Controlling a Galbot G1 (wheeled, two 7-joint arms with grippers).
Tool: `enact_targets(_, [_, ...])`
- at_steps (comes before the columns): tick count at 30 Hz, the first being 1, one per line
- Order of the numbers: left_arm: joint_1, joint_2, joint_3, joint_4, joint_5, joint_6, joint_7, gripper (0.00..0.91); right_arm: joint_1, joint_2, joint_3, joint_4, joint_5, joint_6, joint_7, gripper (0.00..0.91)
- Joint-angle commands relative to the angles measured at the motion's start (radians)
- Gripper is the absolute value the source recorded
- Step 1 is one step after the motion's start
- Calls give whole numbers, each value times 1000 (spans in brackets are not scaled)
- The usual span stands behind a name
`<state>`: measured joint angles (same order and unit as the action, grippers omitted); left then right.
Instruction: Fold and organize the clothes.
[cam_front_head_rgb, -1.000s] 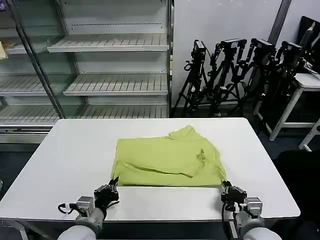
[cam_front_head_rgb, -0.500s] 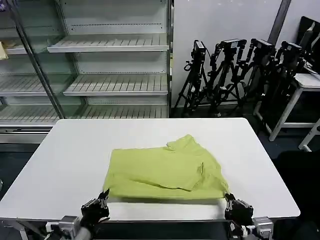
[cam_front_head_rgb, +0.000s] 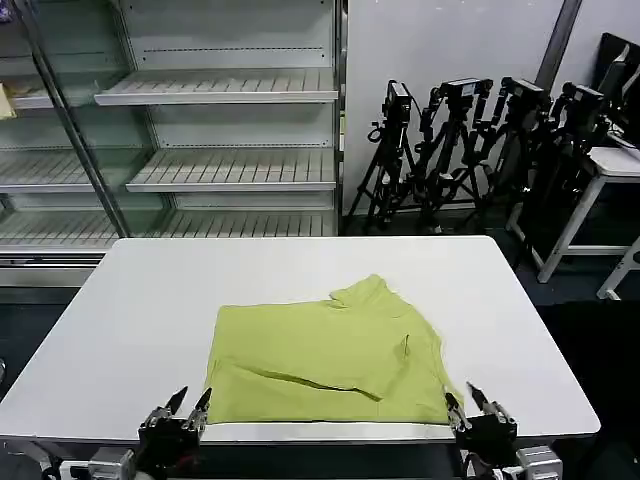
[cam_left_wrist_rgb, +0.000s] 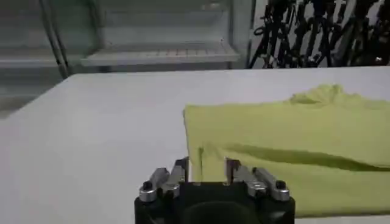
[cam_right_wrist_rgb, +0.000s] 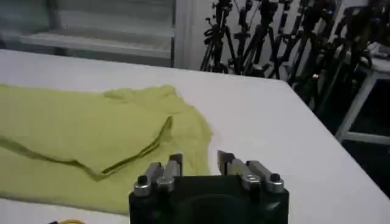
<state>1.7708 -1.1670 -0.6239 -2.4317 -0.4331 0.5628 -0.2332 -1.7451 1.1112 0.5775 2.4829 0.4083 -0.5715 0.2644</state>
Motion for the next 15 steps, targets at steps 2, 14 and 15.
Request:
enact_targets(2, [-226, 60, -7, 123, -165, 14, -43, 907, 267, -16, -50, -130, 89, -6, 29, 907])
enact_targets(14, [-630, 140, 254, 445, -188, 16, -84, 907, 865, 3, -350, -587, 199, -8, 108, 907])
enact_targets(15, [-657, 143, 263, 454, -193, 16, -86, 907, 893, 7, -359, -606, 207, -8, 111, 907])
